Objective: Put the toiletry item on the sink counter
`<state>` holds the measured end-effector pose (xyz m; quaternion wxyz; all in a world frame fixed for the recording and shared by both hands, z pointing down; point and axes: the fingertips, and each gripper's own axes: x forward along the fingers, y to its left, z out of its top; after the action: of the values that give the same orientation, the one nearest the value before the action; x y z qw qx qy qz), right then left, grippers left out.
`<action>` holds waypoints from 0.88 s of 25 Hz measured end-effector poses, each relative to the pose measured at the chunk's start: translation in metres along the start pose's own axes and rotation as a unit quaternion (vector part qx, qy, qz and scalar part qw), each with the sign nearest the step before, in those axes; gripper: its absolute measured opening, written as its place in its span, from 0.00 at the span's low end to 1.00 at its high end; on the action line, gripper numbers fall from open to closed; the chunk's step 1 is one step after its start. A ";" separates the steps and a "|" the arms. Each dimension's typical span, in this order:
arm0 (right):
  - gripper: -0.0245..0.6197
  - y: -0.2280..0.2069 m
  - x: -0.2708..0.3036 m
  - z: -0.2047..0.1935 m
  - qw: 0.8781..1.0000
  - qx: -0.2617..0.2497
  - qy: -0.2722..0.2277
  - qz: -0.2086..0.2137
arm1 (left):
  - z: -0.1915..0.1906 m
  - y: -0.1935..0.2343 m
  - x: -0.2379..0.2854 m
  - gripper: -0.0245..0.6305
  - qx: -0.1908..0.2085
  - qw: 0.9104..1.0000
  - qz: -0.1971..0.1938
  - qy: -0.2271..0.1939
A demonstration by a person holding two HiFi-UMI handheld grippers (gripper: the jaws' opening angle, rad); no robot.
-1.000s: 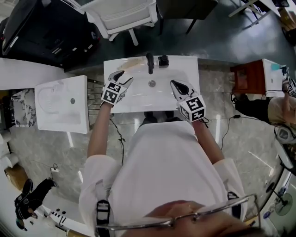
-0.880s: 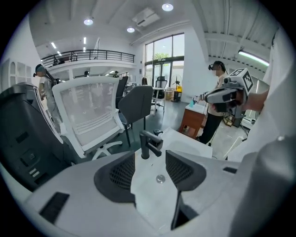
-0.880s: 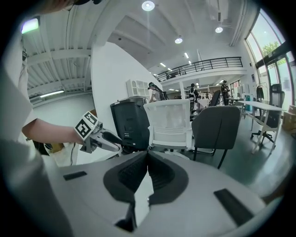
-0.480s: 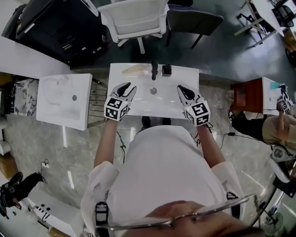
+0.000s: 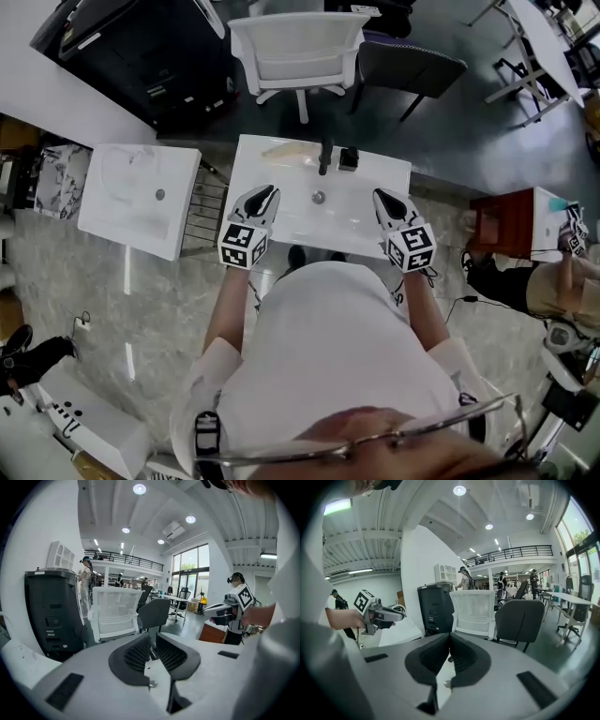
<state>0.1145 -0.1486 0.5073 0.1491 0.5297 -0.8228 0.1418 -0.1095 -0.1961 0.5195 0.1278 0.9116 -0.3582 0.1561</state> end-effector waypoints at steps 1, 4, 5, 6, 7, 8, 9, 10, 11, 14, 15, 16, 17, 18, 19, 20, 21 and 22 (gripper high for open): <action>0.05 0.001 -0.001 0.001 1.000 -0.001 -0.001 0.003 | 0.001 0.002 -0.004 0.11 -0.006 1.000 0.006 -0.005; 0.05 0.003 -0.002 0.006 1.000 -0.008 -0.008 0.007 | 0.012 0.004 -0.016 0.06 -0.018 0.999 0.019 -0.035; 0.05 0.003 -0.003 0.009 1.000 -0.010 -0.012 0.007 | 0.017 0.004 -0.020 0.04 -0.020 0.998 0.023 -0.047; 0.05 0.002 -0.005 0.011 1.000 -0.012 -0.015 0.006 | 0.021 0.004 -0.024 0.04 -0.022 0.998 0.027 -0.056; 0.05 0.002 -0.006 0.013 1.000 -0.012 -0.019 0.003 | 0.023 0.004 -0.026 0.04 -0.024 0.997 0.031 -0.061; 0.05 0.002 -0.007 0.015 1.000 -0.012 -0.023 0.001 | 0.024 0.004 -0.027 0.04 -0.026 0.997 0.033 -0.064; 0.05 0.001 -0.007 0.017 1.000 -0.013 -0.027 -0.001 | 0.023 0.004 -0.028 0.04 -0.028 0.997 0.034 -0.064; 0.05 0.001 -0.007 0.019 0.999 -0.015 -0.030 -0.001 | 0.023 0.003 -0.027 0.04 -0.030 0.997 0.034 -0.064; 0.05 0.001 -0.007 0.021 0.999 -0.017 -0.033 -0.001 | 0.021 0.003 -0.027 0.04 -0.031 0.997 0.033 -0.062; 0.05 0.001 -0.006 0.025 0.999 -0.021 -0.039 0.003 | 0.017 0.000 -0.024 0.04 -0.026 0.997 0.032 -0.058; 0.05 0.001 -0.005 0.025 0.999 -0.020 -0.041 0.004 | 0.016 -0.001 -0.023 0.04 -0.025 0.998 0.032 -0.056; 0.05 0.000 -0.004 0.025 0.999 -0.020 -0.042 0.005 | 0.016 -0.001 -0.023 0.04 -0.025 0.998 0.033 -0.055; 0.05 -0.001 -0.004 0.026 0.999 -0.019 -0.042 0.005 | 0.015 -0.001 -0.023 0.04 -0.025 0.998 0.033 -0.055; 0.05 -0.002 -0.003 0.026 0.999 -0.018 -0.043 0.005 | 0.015 -0.001 -0.023 0.04 -0.026 0.998 0.033 -0.054; 0.05 -0.002 -0.002 0.026 0.999 -0.018 -0.043 0.005 | 0.014 -0.001 -0.022 0.04 -0.026 0.998 0.034 -0.054; 0.05 -0.003 -0.001 0.027 0.999 -0.018 -0.043 0.005 | 0.014 -0.001 -0.022 0.04 -0.026 0.998 0.035 -0.054; 0.05 -0.004 0.000 0.027 0.999 -0.018 -0.043 0.005 | 0.014 -0.001 -0.021 0.04 -0.026 0.998 0.035 -0.053; 0.05 -0.005 0.000 0.028 0.999 -0.018 -0.044 0.005 | 0.014 -0.001 -0.021 0.04 -0.026 0.998 0.036 -0.052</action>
<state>0.1167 -0.1615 0.4822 0.1219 0.5281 -0.8339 0.1043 -0.1207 -0.1878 0.4987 0.1269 0.9014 -0.4010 0.1033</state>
